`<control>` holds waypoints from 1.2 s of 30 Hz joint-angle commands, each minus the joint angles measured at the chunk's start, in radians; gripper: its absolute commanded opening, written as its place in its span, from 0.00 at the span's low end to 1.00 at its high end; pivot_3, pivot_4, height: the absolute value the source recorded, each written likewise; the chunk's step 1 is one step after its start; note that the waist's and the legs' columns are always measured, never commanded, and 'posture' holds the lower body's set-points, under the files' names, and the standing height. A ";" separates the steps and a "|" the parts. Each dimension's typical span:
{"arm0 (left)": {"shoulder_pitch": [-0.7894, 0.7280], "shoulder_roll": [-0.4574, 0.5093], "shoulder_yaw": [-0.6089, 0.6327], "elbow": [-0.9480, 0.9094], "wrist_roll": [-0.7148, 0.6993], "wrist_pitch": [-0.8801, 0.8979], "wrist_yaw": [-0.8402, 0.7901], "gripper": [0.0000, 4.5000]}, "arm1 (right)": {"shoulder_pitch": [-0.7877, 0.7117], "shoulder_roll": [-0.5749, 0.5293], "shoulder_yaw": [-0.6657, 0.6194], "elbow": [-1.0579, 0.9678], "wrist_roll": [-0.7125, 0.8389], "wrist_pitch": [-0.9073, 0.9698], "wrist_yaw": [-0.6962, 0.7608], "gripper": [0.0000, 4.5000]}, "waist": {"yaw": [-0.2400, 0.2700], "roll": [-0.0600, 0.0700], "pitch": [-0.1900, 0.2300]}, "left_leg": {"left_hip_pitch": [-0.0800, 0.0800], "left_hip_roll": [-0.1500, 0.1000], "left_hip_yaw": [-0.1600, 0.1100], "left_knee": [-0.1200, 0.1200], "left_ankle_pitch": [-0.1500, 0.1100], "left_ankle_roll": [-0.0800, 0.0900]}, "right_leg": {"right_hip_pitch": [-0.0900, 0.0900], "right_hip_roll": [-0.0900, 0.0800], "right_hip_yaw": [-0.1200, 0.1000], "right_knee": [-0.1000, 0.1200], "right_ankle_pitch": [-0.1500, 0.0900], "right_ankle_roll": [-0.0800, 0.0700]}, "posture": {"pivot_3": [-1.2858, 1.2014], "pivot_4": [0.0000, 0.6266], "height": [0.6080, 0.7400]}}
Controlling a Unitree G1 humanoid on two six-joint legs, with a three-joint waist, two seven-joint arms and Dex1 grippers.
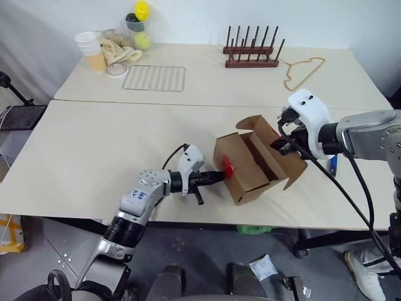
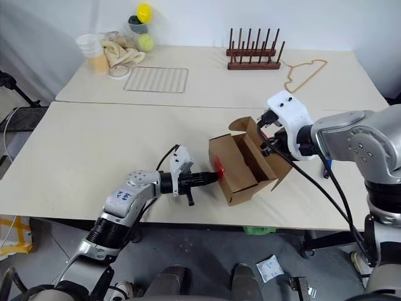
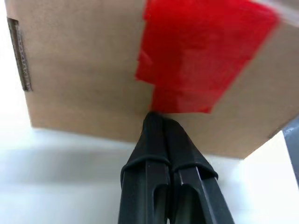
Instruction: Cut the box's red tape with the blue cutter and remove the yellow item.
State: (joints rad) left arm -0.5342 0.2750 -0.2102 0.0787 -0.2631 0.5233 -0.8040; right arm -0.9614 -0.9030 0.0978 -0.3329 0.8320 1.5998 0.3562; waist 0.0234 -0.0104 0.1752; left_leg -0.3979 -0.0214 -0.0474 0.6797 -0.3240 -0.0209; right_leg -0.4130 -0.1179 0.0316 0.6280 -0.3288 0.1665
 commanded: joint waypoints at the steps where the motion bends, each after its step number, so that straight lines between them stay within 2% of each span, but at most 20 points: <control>1: 0.000 0.007 0.009 -0.041 0.002 0.001 0.014 0.00 | 0.028 0.040 0.003 -0.054 0.098 0.015 -0.044 0.01 | -0.001 0.000 0.000 | 0.000 0.000 0.000 0.000 0.000 0.000 | 0.000 0.000 0.000 0.000 0.000 0.000 | 0.52 0.24 1.00; 9: 0.027 0.055 0.047 -0.105 -0.013 0.004 0.015 0.00 | 0.036 0.070 0.018 -0.110 0.079 0.015 -0.175 0.01 | -0.009 0.000 0.000 | 0.000 0.001 0.000 0.000 0.000 0.000 | 0.000 0.001 0.000 0.000 0.000 -0.001 | 0.52 0.24 1.00; 23: 0.049 0.151 0.070 -0.127 -0.022 -0.042 -0.039 0.00 | -0.001 0.059 0.057 -0.137 -0.063 0.015 -0.196 0.01 | -0.013 0.000 0.000 | -0.005 0.001 0.000 0.000 0.000 0.000 | -0.004 0.000 0.000 0.000 0.000 0.000 | 0.52 0.24 1.00; 26: 0.056 0.190 0.118 -0.165 -0.079 -0.052 -0.098 0.00 | -0.003 0.065 0.060 -0.133 -0.092 0.015 -0.187 0.01 | -0.017 0.000 0.000 | -0.005 0.001 0.000 0.000 0.000 0.000 | -0.005 0.001 0.000 0.000 0.000 0.000 | 0.52 0.24 1.00; 30: 0.026 0.291 0.189 -0.329 -0.306 0.137 -0.244 0.00 | 0.003 0.068 0.055 -0.131 -0.125 0.015 -0.172 0.01 | -0.028 0.001 0.001 | -0.008 0.001 0.000 -0.001 0.000 0.000 | -0.007 0.000 0.000 0.001 0.000 0.000 | 0.52 0.24 1.00; 32: -0.021 0.284 0.176 -0.339 -0.328 0.160 -0.239 0.00 | 0.007 0.071 0.054 -0.129 -0.140 0.015 -0.165 0.01 | -0.026 0.001 0.001 | -0.008 0.001 0.000 -0.001 0.000 0.000 | -0.007 0.000 0.000 0.001 0.000 0.000 | 0.52 0.24 1.00; 36: -0.122 0.192 0.094 -0.273 -0.265 0.117 -0.195 0.00 | 0.011 0.079 0.052 -0.125 -0.162 0.015 -0.155 0.01 | -0.021 0.001 0.001 | -0.007 -0.001 -0.001 0.001 0.001 0.001 | -0.005 0.000 0.000 0.000 0.002 0.002 | 0.52 0.24 1.00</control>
State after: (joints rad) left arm -0.6323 0.4901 -0.0825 -0.2075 -0.5445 0.6674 -1.0150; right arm -0.9400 -0.8204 0.1728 -0.4392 0.6876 1.6094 0.1967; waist 0.0025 -0.0097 0.1758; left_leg -0.4054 -0.0224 -0.0478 0.6807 -0.3233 -0.0197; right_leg -0.4179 -0.1181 0.0316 0.6282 -0.3261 0.1686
